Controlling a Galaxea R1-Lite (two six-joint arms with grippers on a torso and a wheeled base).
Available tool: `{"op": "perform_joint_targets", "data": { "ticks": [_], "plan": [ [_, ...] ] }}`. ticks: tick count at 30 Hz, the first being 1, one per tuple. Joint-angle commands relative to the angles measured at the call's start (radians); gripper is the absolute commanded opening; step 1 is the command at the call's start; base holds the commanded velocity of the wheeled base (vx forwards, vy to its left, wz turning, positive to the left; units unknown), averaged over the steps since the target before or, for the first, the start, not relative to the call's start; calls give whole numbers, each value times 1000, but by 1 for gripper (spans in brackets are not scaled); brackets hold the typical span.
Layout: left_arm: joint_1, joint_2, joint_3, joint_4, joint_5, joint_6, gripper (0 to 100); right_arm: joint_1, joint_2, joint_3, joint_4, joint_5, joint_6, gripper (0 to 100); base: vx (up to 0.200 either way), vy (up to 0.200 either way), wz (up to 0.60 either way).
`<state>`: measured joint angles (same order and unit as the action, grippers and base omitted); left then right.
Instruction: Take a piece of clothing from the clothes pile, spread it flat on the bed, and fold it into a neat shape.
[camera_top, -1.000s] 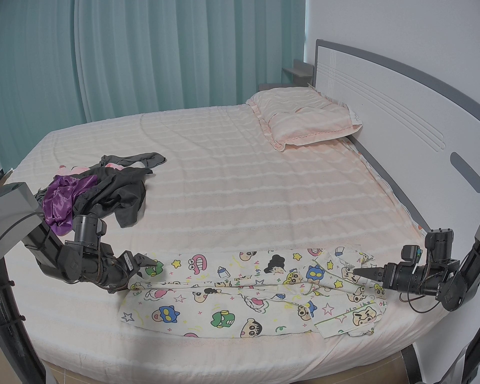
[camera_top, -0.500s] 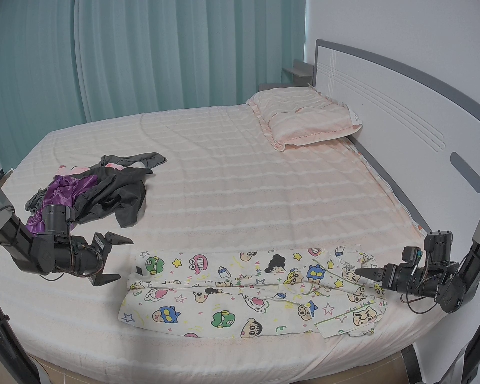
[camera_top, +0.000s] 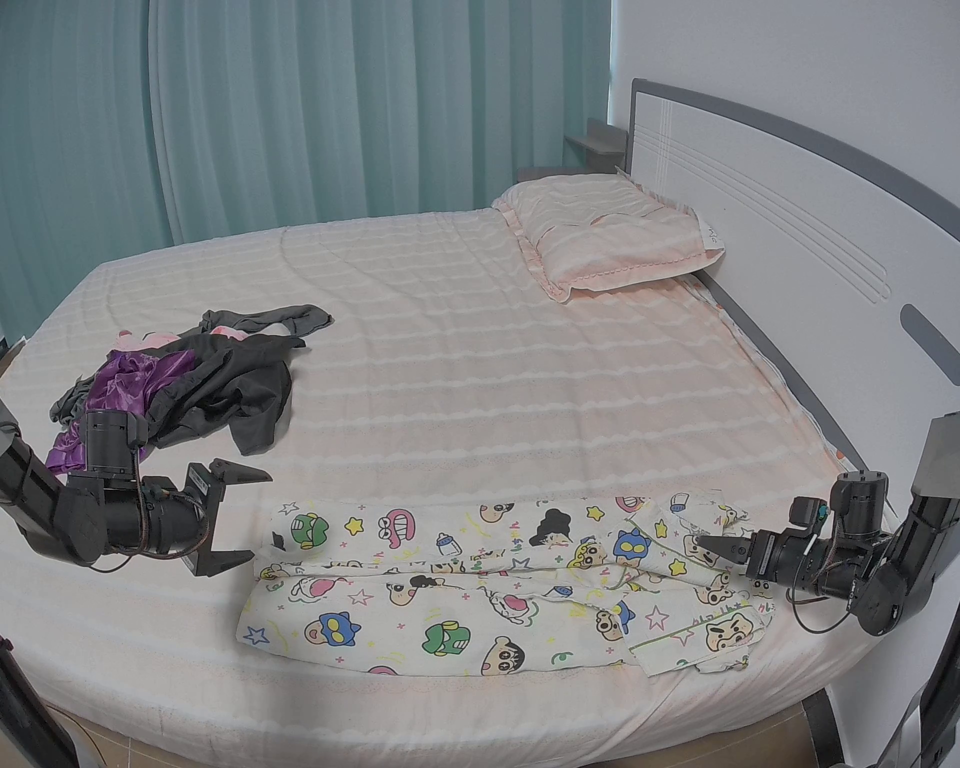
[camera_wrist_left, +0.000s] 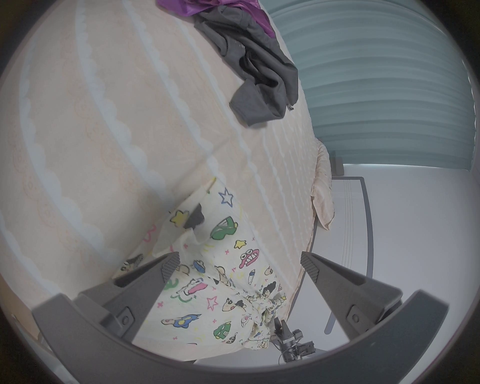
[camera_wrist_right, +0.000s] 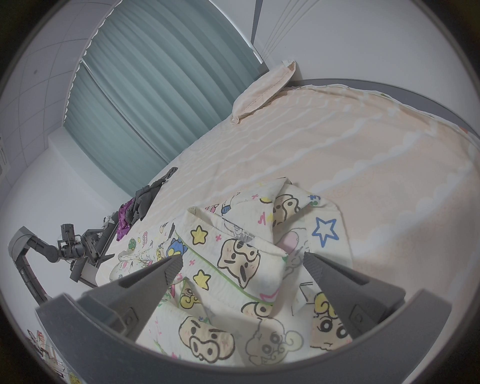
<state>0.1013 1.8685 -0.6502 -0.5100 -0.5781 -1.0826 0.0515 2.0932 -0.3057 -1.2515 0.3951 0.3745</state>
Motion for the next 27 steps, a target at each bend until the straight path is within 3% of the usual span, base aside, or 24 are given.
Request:
{"op": "perform_joint_targets", "data": {
  "ticks": [1, 6, 7, 21, 27],
  "plan": [
    [-15, 0, 1, -1, 1, -7, 100, 21, 54, -3, -16, -5, 1, 100, 0, 0, 0],
    [-23, 1, 6, -1, 1, -7, 100, 18, 68, -3, -32, -7, 1, 100, 0, 0, 0],
    [-23, 1, 11, -2, 0, -5, 100, 18, 70, -4, -34, -7, 1, 0, 0, 0, 0],
    [-26, 3, 17, -4, -2, -5, 100, 16, 51, 5, -55, -44, 1, 0, 0, 0, 0],
    [-28, 9, 17, -4, -2, -4, 100, 53, 1, 57, -112, -96, -2, 0, 0, 0, 0]
  ]
}}
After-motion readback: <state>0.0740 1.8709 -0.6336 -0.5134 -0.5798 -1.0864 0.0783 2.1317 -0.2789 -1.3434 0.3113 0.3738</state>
